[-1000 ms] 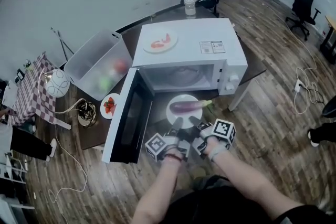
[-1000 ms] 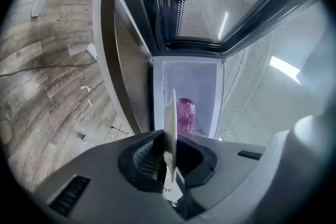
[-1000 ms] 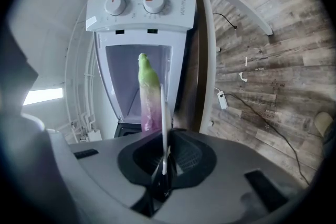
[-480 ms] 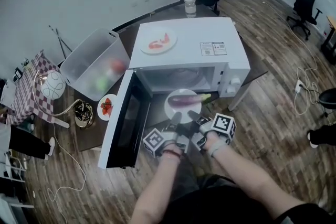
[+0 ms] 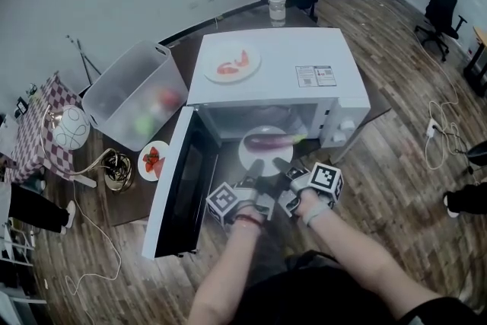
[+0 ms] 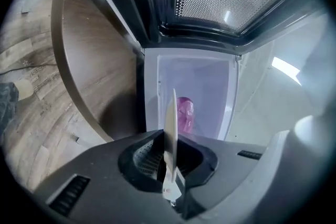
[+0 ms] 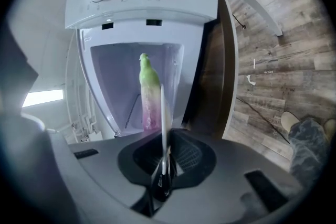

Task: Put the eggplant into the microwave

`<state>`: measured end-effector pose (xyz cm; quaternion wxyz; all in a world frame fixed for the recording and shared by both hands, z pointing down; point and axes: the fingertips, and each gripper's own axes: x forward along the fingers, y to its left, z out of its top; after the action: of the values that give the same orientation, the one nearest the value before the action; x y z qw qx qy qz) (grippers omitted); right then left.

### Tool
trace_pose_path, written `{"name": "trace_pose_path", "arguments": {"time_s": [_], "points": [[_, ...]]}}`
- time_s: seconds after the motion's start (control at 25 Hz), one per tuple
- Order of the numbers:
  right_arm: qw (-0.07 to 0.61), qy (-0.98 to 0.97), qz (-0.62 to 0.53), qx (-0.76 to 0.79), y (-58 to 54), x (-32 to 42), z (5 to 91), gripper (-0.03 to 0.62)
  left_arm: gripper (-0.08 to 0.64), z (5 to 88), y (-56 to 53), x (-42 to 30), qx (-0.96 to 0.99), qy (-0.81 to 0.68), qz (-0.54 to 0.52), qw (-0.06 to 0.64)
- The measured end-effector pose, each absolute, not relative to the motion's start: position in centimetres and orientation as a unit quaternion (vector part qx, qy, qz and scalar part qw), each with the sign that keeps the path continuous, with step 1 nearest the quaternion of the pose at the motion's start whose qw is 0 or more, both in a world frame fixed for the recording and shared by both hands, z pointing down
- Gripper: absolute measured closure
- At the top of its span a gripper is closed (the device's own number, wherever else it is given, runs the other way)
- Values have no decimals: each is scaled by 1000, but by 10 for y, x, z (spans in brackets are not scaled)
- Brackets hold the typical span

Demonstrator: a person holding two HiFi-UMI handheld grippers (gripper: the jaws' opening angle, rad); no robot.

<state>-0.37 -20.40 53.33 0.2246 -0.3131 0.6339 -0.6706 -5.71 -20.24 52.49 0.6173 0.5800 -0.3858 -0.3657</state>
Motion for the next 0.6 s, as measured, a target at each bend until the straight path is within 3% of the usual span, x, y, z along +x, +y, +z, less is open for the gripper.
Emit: {"name": "trace_pose_path", "arguments": {"time_s": [0.6], "points": [[231,638,-662,-319,-246,-7,542,571,531,535,-244,-59,598,-375,-351,615]]}}
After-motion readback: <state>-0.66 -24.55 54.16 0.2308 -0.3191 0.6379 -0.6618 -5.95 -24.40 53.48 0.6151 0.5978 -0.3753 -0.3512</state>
